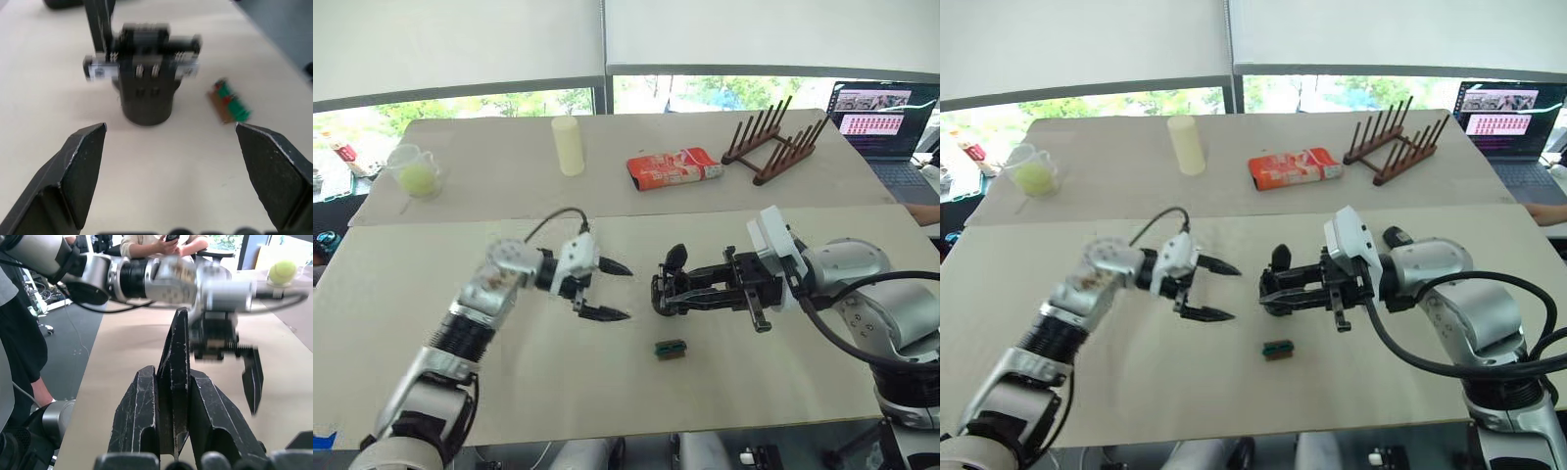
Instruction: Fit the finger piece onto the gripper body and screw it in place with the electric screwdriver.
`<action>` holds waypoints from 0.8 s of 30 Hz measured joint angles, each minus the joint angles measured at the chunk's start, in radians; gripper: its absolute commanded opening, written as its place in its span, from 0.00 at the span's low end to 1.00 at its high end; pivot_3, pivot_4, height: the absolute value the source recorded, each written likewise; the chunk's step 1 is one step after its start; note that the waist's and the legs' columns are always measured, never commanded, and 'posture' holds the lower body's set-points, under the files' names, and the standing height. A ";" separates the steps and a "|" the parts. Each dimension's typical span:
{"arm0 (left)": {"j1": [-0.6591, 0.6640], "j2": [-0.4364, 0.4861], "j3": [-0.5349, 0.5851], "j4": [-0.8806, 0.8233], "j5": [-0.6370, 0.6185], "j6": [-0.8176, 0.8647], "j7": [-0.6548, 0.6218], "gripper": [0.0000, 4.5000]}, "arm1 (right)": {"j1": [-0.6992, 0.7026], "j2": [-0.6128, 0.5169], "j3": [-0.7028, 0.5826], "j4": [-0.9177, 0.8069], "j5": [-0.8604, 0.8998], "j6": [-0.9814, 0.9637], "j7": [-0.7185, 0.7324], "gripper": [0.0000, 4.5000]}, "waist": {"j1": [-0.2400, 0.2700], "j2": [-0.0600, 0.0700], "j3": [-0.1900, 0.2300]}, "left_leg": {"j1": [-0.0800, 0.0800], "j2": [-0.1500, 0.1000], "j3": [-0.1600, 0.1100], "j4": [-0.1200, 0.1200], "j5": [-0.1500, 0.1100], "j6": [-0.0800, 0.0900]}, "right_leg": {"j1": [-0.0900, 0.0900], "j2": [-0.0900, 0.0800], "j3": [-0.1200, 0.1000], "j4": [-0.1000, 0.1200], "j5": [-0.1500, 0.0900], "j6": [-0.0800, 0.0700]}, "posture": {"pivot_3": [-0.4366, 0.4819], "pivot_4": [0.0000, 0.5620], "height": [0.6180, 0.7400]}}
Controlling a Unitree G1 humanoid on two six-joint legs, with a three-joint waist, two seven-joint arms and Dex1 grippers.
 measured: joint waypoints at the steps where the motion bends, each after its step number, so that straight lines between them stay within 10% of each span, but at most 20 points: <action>1: 0.005 -0.020 -0.007 0.031 0.024 -0.046 0.017 1.00 | 0.007 0.000 -0.001 -0.006 0.001 0.000 -0.007 0.08 | 0.002 0.000 0.000 | 0.000 0.000 0.000 0.000 0.000 0.000 | 0.000 0.000 0.000 0.000 0.000 0.000 | 0.48 0.27 1.00; 19: -0.001 -0.264 -0.032 0.227 0.149 -0.203 0.136 1.00 | 0.116 -0.028 -0.016 -0.037 0.021 0.015 -0.084 0.08 | 0.008 0.000 0.000 | 0.000 0.000 0.000 0.000 -0.001 0.001 | 0.000 -0.002 0.002 0.001 0.000 0.000 | 0.48 0.27 1.00; 24: -0.025 -0.293 -0.007 0.292 0.129 -0.208 0.132 0.52 | 0.123 -0.029 -0.016 -0.033 0.015 0.011 -0.093 0.08 | 0.011 0.000 0.000 | 0.000 0.000 0.000 0.001 -0.001 0.001 | 0.000 -0.002 0.001 0.001 0.000 0.000 | 0.48 0.27 1.00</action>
